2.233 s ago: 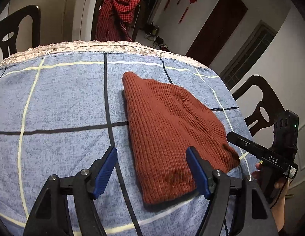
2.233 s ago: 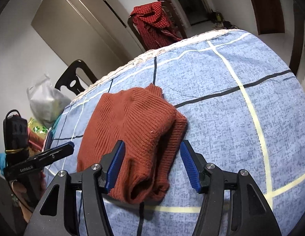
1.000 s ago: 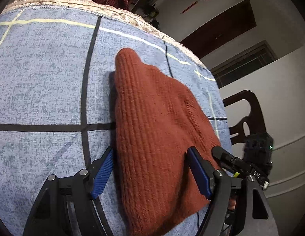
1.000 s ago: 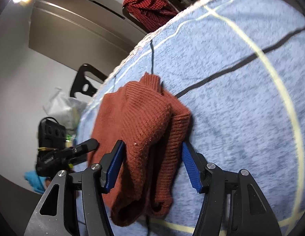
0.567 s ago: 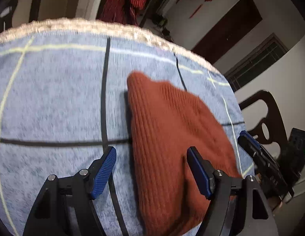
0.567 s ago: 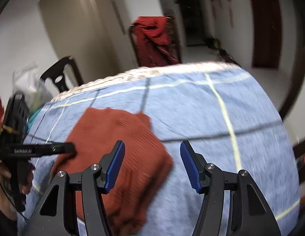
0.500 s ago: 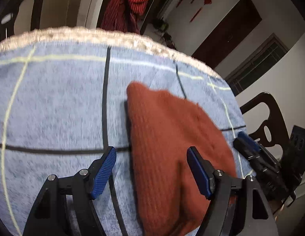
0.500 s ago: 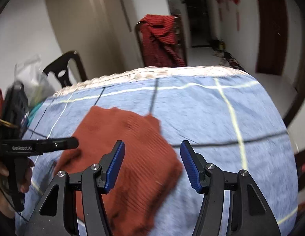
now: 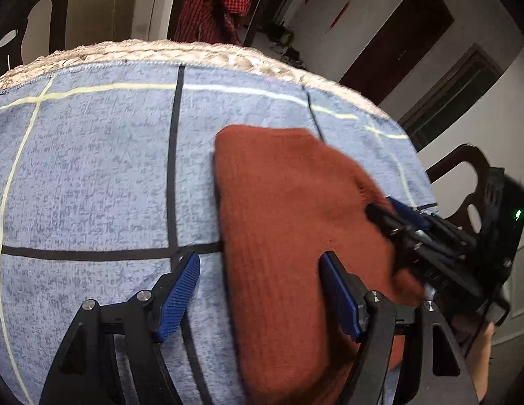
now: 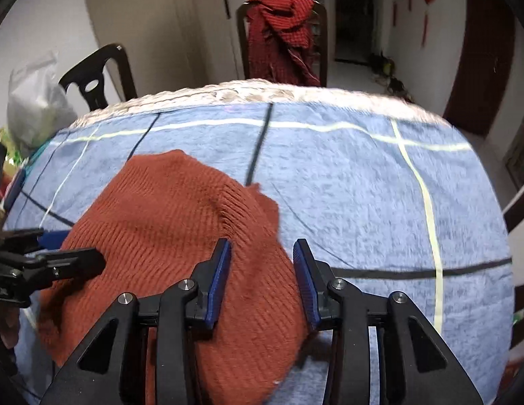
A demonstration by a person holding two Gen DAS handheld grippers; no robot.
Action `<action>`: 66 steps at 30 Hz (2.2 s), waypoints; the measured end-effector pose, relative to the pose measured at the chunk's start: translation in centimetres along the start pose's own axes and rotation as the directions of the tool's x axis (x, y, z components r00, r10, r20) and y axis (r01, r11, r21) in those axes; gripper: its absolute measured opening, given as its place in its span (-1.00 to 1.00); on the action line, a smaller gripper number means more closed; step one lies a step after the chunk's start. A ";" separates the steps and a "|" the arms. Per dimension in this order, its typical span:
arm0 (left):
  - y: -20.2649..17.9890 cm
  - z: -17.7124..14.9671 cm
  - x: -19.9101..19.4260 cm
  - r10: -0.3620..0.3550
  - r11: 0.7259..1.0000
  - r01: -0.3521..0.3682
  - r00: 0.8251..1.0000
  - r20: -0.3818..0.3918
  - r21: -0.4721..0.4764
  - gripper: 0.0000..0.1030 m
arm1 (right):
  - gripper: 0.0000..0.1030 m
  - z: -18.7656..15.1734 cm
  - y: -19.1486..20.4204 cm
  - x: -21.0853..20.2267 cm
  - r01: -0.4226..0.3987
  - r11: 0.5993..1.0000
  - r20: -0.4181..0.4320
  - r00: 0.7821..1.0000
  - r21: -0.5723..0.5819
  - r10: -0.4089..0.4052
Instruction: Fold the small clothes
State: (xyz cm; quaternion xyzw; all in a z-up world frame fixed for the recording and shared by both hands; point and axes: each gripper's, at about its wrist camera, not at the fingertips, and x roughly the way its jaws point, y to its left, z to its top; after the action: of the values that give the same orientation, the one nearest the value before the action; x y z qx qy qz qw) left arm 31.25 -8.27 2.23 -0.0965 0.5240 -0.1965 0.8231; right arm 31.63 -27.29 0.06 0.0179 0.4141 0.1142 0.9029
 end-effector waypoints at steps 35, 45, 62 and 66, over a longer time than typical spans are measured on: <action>-4.3 -2.6 -1.8 0.080 0.977 -0.085 0.996 0.035 0.194 0.45 | -0.80 -10.4 -0.6 -7.5 -0.264 0.900 0.046 0.963 0.347 0.265; -4.0 -3.2 -3.9 0.052 0.975 -0.073 0.993 0.104 0.210 0.45 | -0.51 -9.4 -1.1 -9.5 -0.199 0.934 0.084 0.980 0.298 0.182; -6.1 -3.4 -2.2 0.009 0.954 -0.031 0.997 0.075 0.298 0.45 | -0.51 -1.9 -0.7 -2.1 -0.057 0.998 -0.013 0.998 0.013 0.058; -6.1 -3.4 -2.5 0.005 0.957 -0.030 0.996 0.087 0.289 0.45 | -0.51 -0.1 -1.4 -3.9 -0.118 0.993 0.080 0.990 0.017 0.117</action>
State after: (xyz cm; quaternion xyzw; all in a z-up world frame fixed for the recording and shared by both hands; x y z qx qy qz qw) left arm 25.88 -12.59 5.08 0.0218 0.4548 -0.2596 0.8516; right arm 29.42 -29.50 2.71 0.0566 0.3774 0.1619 0.9100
